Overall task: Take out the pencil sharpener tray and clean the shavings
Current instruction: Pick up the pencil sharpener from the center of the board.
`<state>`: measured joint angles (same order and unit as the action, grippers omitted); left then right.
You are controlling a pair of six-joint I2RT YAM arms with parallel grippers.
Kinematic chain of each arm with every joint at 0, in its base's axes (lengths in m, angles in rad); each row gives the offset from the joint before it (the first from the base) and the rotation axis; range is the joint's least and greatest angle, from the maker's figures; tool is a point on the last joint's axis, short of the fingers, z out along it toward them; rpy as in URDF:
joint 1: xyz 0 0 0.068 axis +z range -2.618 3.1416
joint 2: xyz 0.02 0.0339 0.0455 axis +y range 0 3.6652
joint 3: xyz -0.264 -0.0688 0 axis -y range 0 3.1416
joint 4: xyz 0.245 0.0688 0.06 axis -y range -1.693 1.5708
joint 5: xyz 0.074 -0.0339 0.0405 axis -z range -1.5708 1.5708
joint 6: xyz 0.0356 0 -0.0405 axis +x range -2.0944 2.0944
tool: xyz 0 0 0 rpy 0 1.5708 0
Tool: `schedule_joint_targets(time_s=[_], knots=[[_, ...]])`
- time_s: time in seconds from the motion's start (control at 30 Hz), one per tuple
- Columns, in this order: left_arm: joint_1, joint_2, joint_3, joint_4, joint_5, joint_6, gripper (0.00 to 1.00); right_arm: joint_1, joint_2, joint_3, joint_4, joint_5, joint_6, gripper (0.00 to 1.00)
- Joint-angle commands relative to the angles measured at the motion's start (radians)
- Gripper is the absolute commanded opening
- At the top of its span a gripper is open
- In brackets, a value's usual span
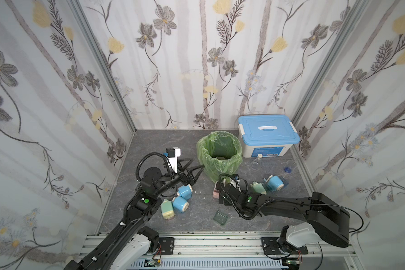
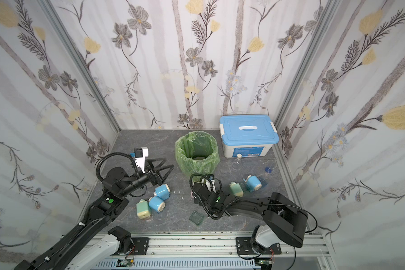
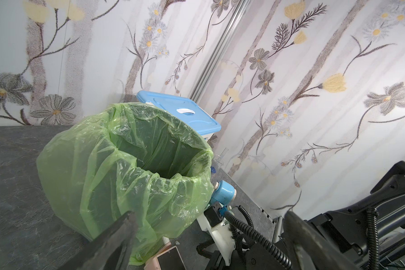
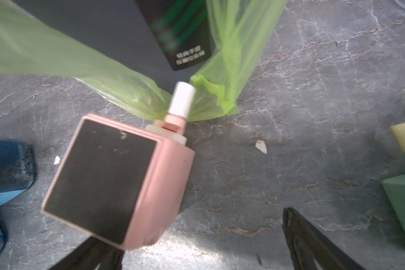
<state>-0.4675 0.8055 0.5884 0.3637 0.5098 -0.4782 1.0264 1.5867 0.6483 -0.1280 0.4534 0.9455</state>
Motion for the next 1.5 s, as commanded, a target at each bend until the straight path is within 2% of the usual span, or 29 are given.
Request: schedule_joint_targets(time_s=[0.0,0.23,0.33,0.47,0.53,0.77,0.97,1.47], knots=[[0.001,0.001,0.002,0.044,0.012,-0.008,1.0,-0.009,-0.046,-0.045,-0.037,0.005,0.017,0.99],[0.001,0.001,0.001,0.046,0.012,-0.009,1.0,-0.007,-0.142,-0.084,-0.052,0.022,-0.026,0.99],[0.001,0.001,0.003,0.046,0.013,-0.01,1.0,0.02,-0.201,-0.1,0.044,-0.003,-0.148,0.98],[0.001,-0.002,0.002,0.042,0.013,-0.008,1.0,0.032,-0.252,-0.085,0.142,-0.099,-0.327,0.98],[0.001,-0.006,-0.002,0.043,0.013,-0.009,1.0,0.029,-0.253,-0.054,0.149,-0.14,-0.366,0.99],[0.001,-0.023,-0.008,0.037,0.007,-0.003,1.0,0.014,-0.101,0.12,0.089,-0.176,-0.44,1.0],[0.001,-0.041,-0.008,0.024,0.001,0.003,1.0,-0.002,0.057,0.213,0.03,-0.156,-0.412,1.0],[0.001,-0.034,-0.004,0.025,0.005,-0.003,1.0,0.011,0.164,0.222,0.08,-0.182,-0.446,0.97]])
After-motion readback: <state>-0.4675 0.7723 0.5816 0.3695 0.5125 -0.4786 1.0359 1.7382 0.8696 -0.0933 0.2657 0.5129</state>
